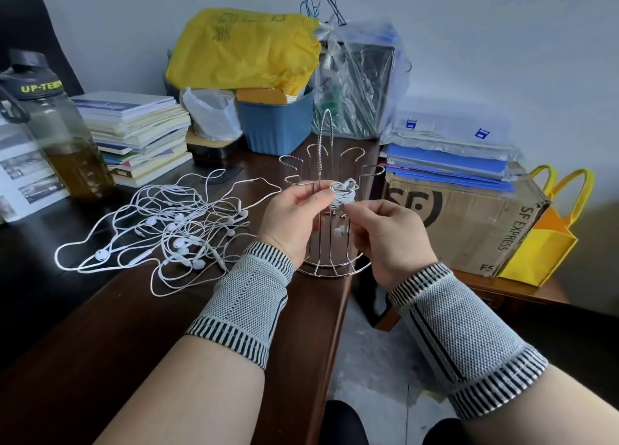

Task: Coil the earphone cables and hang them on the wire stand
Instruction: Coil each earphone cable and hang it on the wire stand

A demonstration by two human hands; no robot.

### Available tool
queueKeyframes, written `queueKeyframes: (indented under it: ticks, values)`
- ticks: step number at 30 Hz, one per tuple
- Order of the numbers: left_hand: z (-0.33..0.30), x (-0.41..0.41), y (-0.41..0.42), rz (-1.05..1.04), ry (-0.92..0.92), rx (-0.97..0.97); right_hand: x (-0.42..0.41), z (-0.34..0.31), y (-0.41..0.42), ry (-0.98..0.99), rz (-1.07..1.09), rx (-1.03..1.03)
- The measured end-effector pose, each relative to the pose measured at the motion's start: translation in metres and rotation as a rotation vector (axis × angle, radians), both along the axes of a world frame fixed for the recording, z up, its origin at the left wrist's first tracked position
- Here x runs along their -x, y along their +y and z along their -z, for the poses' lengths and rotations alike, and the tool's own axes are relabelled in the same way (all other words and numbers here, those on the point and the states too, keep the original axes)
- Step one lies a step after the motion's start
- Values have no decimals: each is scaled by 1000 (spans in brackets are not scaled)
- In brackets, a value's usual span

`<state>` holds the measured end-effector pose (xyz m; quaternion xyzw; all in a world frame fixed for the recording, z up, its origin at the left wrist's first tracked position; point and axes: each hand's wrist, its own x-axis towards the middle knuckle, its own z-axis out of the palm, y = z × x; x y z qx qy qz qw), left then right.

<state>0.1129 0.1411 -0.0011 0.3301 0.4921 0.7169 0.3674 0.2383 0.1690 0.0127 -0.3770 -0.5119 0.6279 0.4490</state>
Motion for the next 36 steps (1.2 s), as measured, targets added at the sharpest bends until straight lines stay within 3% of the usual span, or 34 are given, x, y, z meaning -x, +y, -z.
queueKeyframes:
  ticks: [4, 7, 18, 24, 36]
  values:
    - [1, -1, 0, 26, -11, -12, 4, -2, -4, 230, -74, 380]
    - [1, -1, 0, 21, 8, -20, 8, -7, -8, 408, -71, 545]
    - [1, 1, -2, 34, 13, 0, 24, -11, -21, 450, 85, 362]
    - [1, -1, -1, 23, -7, -2, 20, -11, -29, 652, 11, 413]
    - [0, -3, -4, 35, -26, -6, 26, -10, -28, 682, 58, 581]
